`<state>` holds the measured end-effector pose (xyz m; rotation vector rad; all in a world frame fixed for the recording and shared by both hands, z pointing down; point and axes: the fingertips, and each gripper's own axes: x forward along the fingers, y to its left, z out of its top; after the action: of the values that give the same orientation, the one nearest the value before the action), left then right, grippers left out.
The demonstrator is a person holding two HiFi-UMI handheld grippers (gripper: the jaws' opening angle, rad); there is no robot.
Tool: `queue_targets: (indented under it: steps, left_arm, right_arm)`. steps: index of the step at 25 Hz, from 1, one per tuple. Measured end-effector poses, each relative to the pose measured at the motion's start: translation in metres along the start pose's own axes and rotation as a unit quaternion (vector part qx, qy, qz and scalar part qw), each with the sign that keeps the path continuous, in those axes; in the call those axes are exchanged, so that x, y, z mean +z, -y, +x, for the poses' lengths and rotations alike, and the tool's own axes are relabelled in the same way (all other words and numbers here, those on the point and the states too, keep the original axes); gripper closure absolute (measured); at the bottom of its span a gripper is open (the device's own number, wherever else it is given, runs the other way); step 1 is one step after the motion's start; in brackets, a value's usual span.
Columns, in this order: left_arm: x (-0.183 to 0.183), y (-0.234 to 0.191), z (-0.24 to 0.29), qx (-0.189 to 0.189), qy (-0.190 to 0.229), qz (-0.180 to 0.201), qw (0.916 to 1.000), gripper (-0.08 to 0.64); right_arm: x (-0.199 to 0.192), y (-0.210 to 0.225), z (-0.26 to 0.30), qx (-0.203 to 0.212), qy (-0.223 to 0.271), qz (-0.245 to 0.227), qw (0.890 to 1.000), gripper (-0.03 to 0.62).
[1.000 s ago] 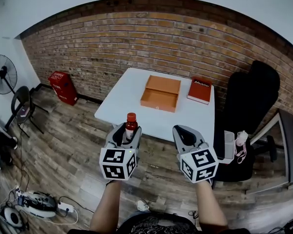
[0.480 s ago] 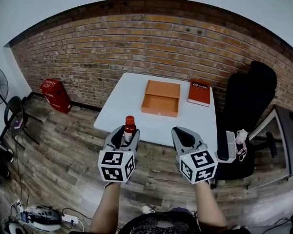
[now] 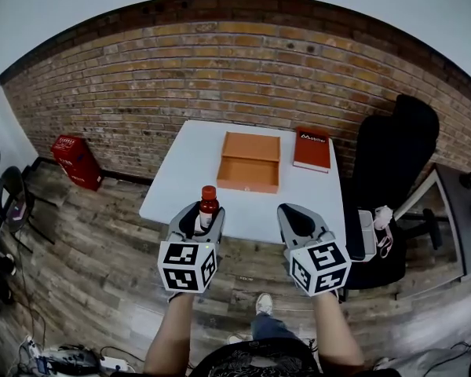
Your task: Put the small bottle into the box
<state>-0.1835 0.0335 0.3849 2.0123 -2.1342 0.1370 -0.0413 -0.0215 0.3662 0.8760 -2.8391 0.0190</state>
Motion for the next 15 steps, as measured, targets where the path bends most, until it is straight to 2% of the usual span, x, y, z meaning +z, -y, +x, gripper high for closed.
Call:
queue_targets:
  steps: [7, 15]
  left_arm:
    - [0.003, 0.0, 0.043, -0.007, -0.006, 0.01, 0.9999, 0.341]
    - [0.015, 0.001, 0.117, -0.012, -0.016, 0.016, 0.9997, 0.341]
  right_arm:
    - [-0.007, 0.031, 0.027, -0.007, 0.002, 0.009, 1.0, 0.571]
    - [-0.005, 0.091, 0.074, -0.011, 0.0, 0.016, 1.0, 0.571]
